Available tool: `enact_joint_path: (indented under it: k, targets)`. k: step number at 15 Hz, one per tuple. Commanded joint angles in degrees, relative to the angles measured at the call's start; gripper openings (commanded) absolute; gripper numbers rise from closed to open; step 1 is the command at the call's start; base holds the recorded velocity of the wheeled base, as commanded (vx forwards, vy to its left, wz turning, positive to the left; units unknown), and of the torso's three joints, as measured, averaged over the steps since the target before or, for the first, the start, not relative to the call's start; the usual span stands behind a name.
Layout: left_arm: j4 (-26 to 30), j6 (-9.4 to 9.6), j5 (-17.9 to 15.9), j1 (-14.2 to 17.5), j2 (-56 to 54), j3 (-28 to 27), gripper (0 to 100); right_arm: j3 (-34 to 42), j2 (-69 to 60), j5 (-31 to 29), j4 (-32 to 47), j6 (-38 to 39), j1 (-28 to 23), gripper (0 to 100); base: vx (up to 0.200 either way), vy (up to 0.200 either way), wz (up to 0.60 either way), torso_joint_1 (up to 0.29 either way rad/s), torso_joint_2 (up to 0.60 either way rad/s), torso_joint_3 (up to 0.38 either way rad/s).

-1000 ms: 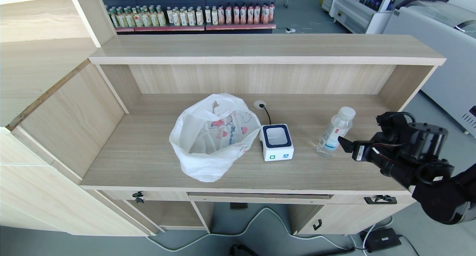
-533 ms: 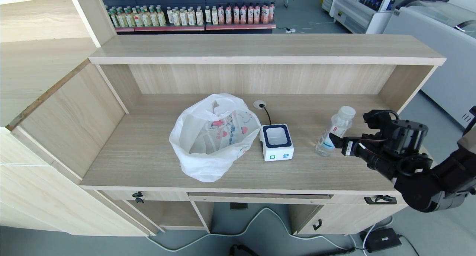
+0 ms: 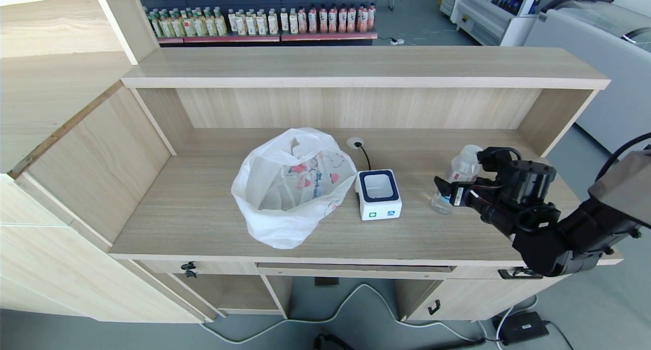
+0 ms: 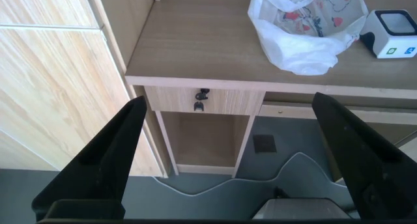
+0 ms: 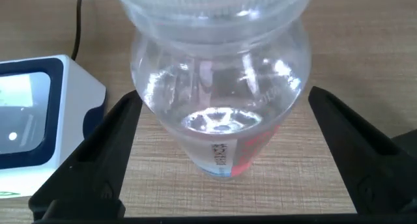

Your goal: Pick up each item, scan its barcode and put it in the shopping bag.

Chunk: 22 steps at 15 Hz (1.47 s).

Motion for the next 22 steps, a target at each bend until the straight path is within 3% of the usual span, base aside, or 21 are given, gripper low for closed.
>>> enact_joint_path:
  k: [1,11,12,22]
  targets:
    - [0.0,-0.03,0.0,0.0,0.0,0.0,100,-1.4,1.8,0.0,0.0,0.2,0.7,100,0.000,0.000,0.00,0.000,0.00,0.000]
    - [0.1,-0.03,0.0,0.0,0.0,0.0,100,-5.3,5.4,0.0,-2.6,0.2,0.3,100,0.000,0.000,0.00,0.000,0.00,0.000]
    - [0.0,-0.03,0.0,0.0,0.0,0.0,100,-5.5,5.6,0.0,-2.6,0.1,0.2,0,0.000,0.000,0.00,0.000,0.00,0.000]
    - [0.1,-0.03,0.0,0.0,0.0,0.0,100,-5.5,5.1,0.0,-2.6,-0.4,-1.2,0,0.000,0.000,0.00,0.000,0.00,0.000]
